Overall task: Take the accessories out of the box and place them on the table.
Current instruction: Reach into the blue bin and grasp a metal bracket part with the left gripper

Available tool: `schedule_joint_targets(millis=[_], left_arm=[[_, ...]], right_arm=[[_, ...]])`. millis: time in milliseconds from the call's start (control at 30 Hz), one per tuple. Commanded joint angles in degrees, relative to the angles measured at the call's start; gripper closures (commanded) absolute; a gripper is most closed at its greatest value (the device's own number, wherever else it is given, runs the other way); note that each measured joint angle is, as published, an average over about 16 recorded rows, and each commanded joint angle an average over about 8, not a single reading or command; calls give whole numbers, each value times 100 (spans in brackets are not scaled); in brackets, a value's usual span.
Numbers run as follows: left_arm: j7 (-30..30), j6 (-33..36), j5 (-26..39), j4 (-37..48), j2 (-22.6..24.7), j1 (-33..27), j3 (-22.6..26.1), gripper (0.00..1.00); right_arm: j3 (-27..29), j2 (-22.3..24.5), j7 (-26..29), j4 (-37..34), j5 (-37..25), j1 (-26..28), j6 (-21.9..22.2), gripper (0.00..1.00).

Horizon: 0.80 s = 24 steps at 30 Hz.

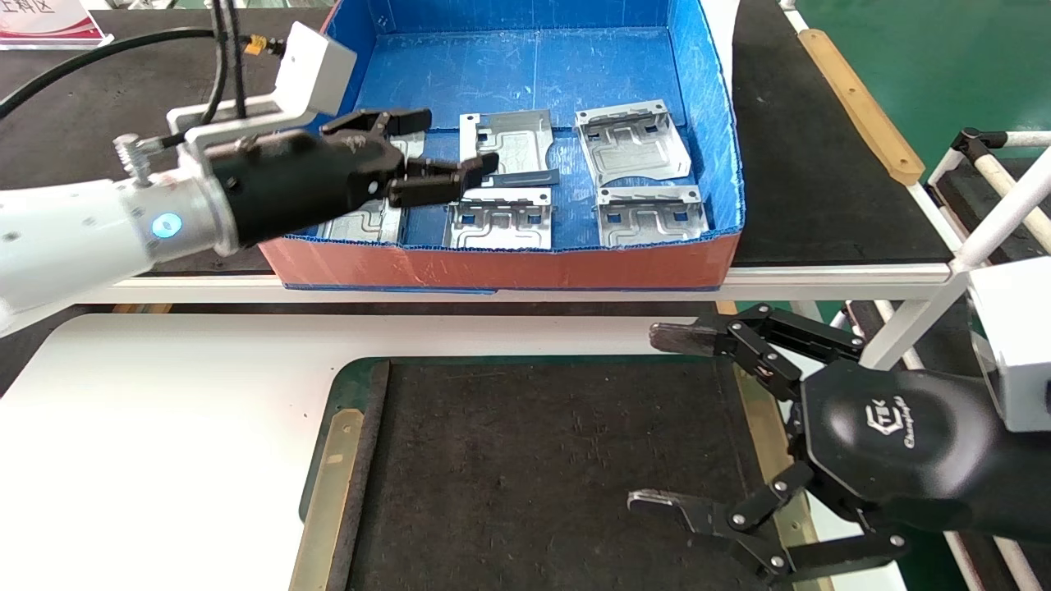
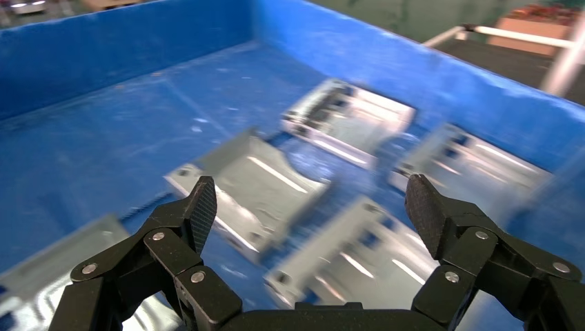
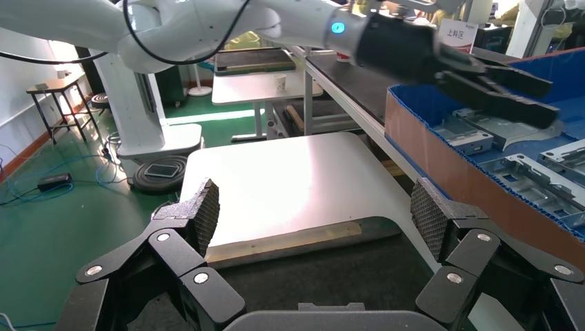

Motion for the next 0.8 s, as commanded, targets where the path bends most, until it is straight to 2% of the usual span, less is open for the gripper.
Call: schedule_joint_targets(millis=[33,800], left_arm=[[-19,-205,168,227,167,-125,60,0],[-113,-1553,1135,2594,1662,-1090,529,0]], right_arm=[[0,0,0,0,0,0,0,0],[0,0,0,0,0,0,0,0]])
